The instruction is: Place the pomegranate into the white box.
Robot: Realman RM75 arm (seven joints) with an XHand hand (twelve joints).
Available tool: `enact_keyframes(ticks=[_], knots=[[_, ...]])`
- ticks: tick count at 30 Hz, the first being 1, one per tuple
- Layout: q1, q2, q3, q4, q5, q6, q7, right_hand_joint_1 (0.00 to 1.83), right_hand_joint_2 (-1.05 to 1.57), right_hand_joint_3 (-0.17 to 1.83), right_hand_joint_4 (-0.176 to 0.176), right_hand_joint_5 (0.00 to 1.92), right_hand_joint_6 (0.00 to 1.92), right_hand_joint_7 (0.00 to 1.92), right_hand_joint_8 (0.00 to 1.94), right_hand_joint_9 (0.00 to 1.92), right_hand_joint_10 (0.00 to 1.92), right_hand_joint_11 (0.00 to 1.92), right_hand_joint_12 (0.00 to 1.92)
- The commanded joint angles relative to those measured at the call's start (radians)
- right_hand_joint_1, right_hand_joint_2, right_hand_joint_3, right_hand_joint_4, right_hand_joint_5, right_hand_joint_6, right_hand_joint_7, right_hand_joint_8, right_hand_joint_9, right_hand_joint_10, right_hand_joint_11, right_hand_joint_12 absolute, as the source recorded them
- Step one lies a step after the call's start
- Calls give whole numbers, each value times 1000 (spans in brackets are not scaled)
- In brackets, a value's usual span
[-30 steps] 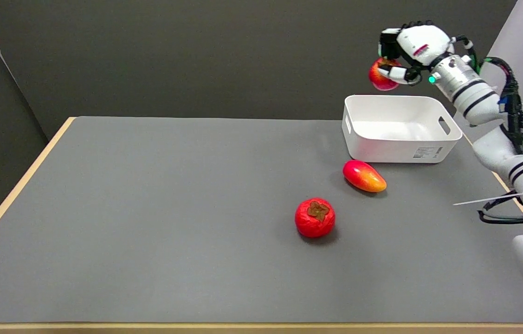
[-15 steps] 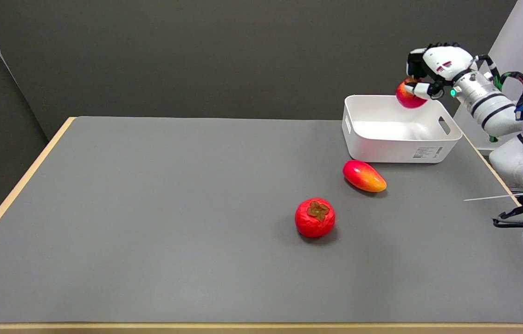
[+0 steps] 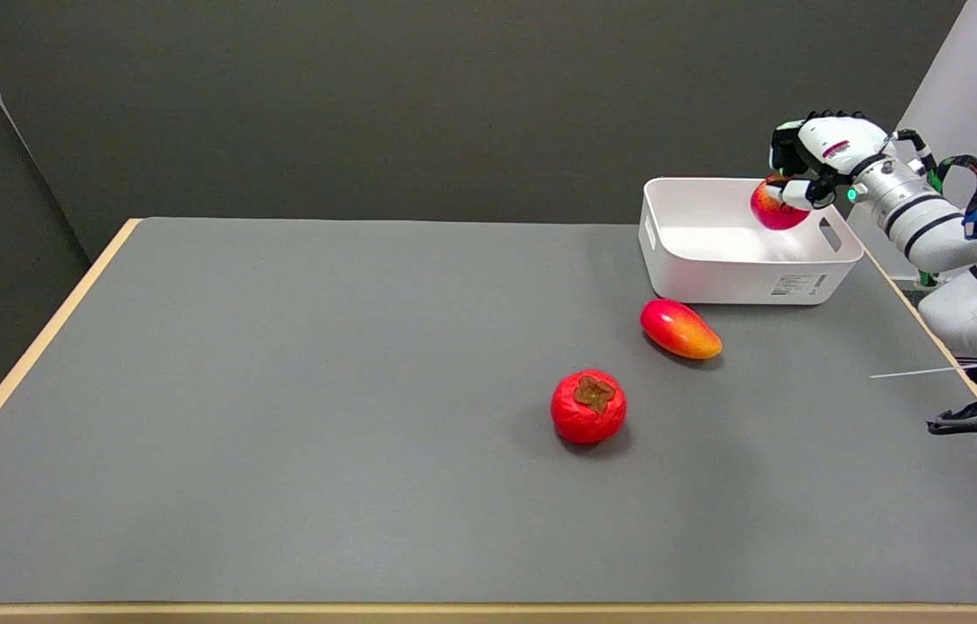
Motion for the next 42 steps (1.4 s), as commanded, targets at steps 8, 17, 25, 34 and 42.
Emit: enact_keyframes(ticks=[8, 17, 25, 34, 42], knots=[[-48, 6, -23, 11, 95, 3, -2, 1285, 1066, 362, 108, 503, 1410, 776, 1402, 700, 1209, 664, 1618], [-65, 9, -28, 22, 129, -16, 8, 427, 559, 907, 127, 109, 352, 49, 227, 57, 522, 6, 1126], [-77, 10, -31, 23, 167, -4, 8, 341, 491, 911, 119, 23, 245, -1, -1, -1, 374, -1, 957], [-240, 37, 12, 233, 424, 161, 9, 331, 480, 908, 117, 22, 230, -1, -1, -1, 259, -1, 875], [-400, 83, 20, 411, 663, 361, 188, 258, 497, 948, 105, 20, 154, -1, 80, -1, 332, -1, 848]])
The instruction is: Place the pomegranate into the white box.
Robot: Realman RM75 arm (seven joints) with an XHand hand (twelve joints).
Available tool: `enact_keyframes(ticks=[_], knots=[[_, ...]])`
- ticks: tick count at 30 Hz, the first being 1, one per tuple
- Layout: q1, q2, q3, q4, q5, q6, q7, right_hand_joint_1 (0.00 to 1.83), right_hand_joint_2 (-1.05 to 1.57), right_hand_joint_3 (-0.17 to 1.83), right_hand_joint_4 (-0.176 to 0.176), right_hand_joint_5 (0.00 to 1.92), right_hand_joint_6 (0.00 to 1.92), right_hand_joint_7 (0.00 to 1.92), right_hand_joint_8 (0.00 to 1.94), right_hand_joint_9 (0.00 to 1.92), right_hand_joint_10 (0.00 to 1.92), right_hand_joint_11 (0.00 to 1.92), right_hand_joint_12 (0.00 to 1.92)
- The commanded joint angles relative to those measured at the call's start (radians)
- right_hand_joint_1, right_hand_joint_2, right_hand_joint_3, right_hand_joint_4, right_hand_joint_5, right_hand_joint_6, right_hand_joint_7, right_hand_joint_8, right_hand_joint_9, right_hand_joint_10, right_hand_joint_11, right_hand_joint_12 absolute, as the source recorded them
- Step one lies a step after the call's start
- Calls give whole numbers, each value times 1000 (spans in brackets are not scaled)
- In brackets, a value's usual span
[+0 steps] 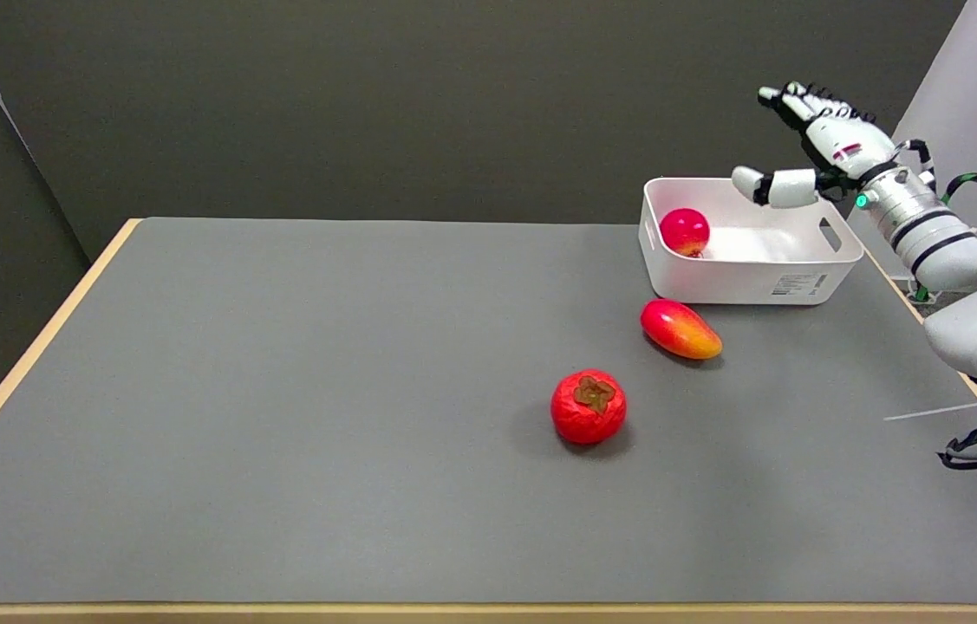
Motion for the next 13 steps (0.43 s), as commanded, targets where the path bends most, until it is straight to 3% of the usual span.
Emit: enact_keyframes(ticks=[1, 7, 13], knots=[[-302, 63, 43, 352, 437, 316, 180, 241, 500, 950, 105, 19, 158, -1, 97, -1, 345, -1, 859], [-473, 33, 101, 630, 563, 334, 120, 179, 498, 936, 105, 37, 203, 46, 161, 20, 412, -1, 947], [-516, -33, 96, 745, 578, 336, -82, 191, 533, 972, 106, 70, 309, 91, 229, 31, 489, -1, 975]])
